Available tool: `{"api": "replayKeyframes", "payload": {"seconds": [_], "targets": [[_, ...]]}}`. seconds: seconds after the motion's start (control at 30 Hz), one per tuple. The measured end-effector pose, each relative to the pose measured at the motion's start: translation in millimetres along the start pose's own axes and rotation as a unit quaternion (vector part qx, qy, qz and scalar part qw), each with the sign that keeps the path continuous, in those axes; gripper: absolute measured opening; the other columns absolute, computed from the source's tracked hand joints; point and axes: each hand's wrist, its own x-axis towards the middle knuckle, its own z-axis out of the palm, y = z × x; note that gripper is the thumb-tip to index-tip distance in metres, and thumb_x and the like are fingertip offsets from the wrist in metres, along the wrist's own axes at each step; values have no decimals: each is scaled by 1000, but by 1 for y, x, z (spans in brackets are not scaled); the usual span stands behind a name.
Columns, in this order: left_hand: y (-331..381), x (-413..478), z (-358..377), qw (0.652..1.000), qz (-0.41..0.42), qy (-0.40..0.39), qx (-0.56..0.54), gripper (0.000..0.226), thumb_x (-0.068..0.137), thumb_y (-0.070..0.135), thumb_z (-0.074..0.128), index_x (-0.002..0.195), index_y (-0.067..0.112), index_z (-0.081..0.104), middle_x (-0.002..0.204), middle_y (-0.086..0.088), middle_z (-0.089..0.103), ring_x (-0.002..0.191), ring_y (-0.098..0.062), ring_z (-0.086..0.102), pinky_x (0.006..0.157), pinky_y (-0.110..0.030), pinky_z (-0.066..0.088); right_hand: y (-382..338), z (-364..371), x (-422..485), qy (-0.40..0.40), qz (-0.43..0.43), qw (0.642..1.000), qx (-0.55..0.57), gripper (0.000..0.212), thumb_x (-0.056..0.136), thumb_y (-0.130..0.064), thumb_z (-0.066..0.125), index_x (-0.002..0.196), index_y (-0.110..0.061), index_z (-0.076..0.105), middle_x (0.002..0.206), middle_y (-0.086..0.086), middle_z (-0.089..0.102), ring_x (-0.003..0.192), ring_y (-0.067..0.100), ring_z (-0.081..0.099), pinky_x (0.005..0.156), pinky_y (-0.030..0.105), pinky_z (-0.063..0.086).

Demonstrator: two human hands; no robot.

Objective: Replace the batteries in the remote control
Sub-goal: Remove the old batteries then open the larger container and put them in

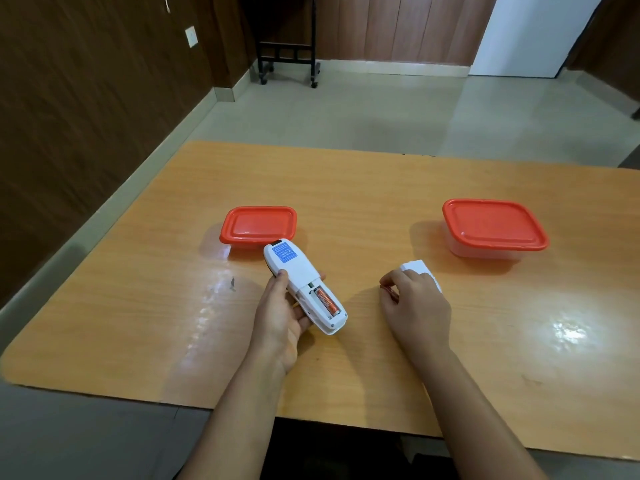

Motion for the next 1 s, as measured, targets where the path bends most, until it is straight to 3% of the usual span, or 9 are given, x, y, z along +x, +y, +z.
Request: {"api": "replayKeyframes", "payload": {"seconds": [0.17,0.23,0.3,0.4,0.6,0.67,0.77,0.87,1.0], "targets": [[1,0,-2,1000,1,-6,23,30,102,34,32,124,29,52,107,-10,73,97,-25,68,82,-39,55,3,-6,5,16,32,999,31,12,76,-18,69,88,-20,71,96,-2,65,89,24,57,67,33,46],[2,1,-2,999,4,-13,45,30,101,36,37,123,28,55,107,-9,74,94,-23,68,83,-40,55,-8,-19,7,-37,11,991,126,20,78,-27,71,98,-27,70,100,-9,62,89,14,55,74,29,46],[3,2,-2,998,10,-13,68,29,98,38,42,119,27,59,107,-9,74,89,-23,70,86,-44,54,-24,-33,7,-130,-63,964,224,33,78,-30,73,109,-32,66,103,-14,62,85,7,56,74,22,43],[2,4,-2,997,11,2,75,28,95,44,46,111,29,64,98,-9,75,79,-22,72,89,-50,53,-42,-43,1,-219,-158,926,262,42,80,-29,71,120,-34,60,110,-17,61,92,2,57,77,23,47],[4,5,-4,998,11,1,57,32,96,46,42,110,26,63,78,-9,75,70,-21,73,78,-46,56,-46,-40,-5,-242,-121,911,310,41,86,-27,66,125,-36,57,109,-14,63,92,4,60,81,31,53],[4,3,-4,996,28,3,89,29,95,44,45,109,28,65,82,-6,75,71,-20,72,74,-44,57,-45,-40,-6,-232,-151,920,279,45,83,-26,68,127,-31,57,117,-13,59,94,4,60,81,30,53],[4,0,-3,985,66,3,160,26,93,40,53,110,26,68,77,1,74,68,-15,71,54,-28,55,-43,-40,-9,-201,-233,932,190,56,79,-29,68,133,-23,53,140,-9,46,114,8,55,85,31,52],[3,-2,-4,976,80,1,200,30,92,35,56,114,19,68,78,2,73,71,-14,69,55,-25,53,-45,-41,-13,-211,-263,932,135,63,78,-35,67,136,-20,49,149,-6,39,119,14,55,81,32,53],[3,-2,-6,973,76,6,219,22,92,30,58,101,15,72,67,6,72,61,-7,68,49,-19,50,-49,-41,-16,-209,-295,930,70,64,80,-41,64,138,-20,46,151,-3,37,123,16,53,80,34,54]]}}
